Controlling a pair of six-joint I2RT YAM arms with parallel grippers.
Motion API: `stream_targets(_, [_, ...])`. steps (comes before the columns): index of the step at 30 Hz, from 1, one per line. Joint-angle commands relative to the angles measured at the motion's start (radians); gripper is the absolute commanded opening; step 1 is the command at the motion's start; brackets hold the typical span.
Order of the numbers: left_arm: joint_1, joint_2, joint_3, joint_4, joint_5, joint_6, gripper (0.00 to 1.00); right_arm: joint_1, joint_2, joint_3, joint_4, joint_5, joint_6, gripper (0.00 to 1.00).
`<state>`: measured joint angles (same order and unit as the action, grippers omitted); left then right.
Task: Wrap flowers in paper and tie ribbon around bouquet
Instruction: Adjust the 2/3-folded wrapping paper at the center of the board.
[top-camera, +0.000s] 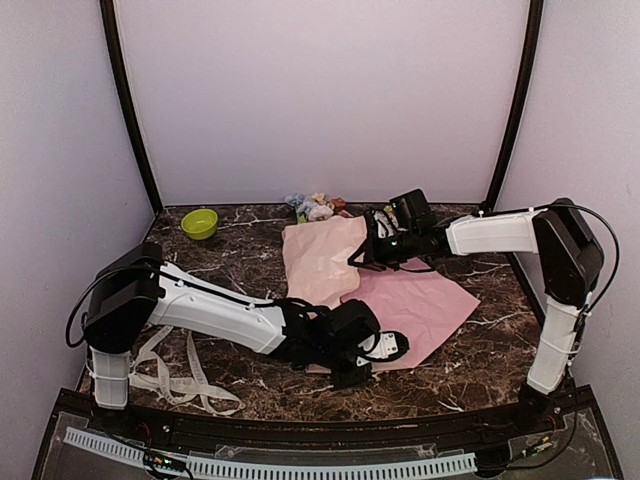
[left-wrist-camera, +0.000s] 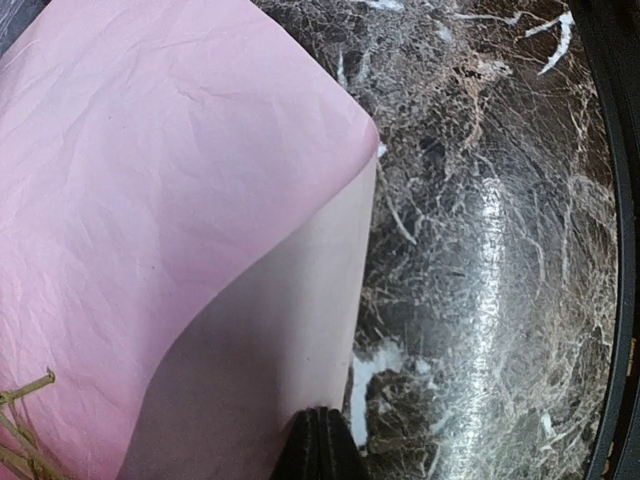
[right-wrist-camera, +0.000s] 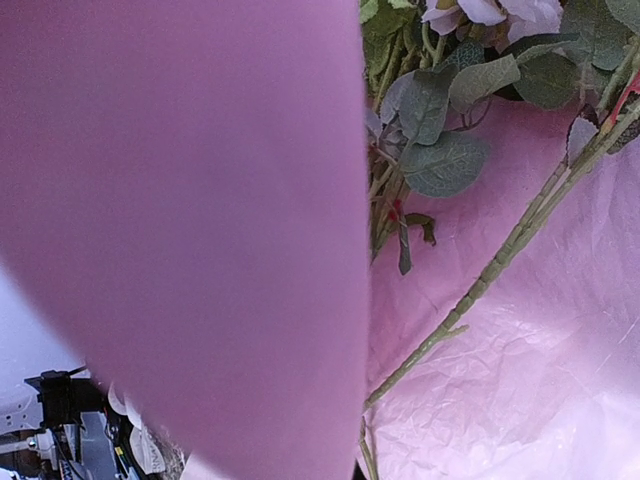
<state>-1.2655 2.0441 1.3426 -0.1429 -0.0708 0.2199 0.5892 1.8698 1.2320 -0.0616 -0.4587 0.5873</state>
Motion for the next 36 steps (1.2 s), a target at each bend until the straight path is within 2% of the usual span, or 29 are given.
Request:
stream_targets(1, [0.028,-0.073,-0.022,0.03,0.111,-0.035,0.02,0.002,-0.045,-0.009,0.007,0.004,-0.013,0.0])
stream_targets(5, [0.032,-0.133,-0.079,0.082,0.193,-0.024,0.02,0.003,-0.048,-0.008,-0.003,0.005,-0.015,0.0])
stream_targets(11, [0.035,-0.166,-0.13,0.068,0.194,-0.003,0.02,0.003,-0.046,-0.01,-0.009,0.009,-0.021,0.0])
stream_targets(15, [0.05,-0.142,-0.134,0.103,0.092,-0.021,0.02,0.002,-0.044,-0.007,-0.015,0.014,-0.026,0.0])
stream_targets(19, [0.07,-0.059,-0.063,0.062,-0.026,-0.05,0.02,0.003,-0.049,0.004,-0.015,0.008,-0.023,0.0])
stream_targets(22, [0.069,-0.017,-0.058,0.08,-0.054,-0.045,0.02,0.002,-0.044,0.019,-0.034,0.006,-0.028,0.0])
stream_targets(36, [0.069,-0.001,-0.1,0.157,0.109,-0.096,0.03,-0.001,-0.109,-0.037,-0.06,-0.001,-0.051,0.0])
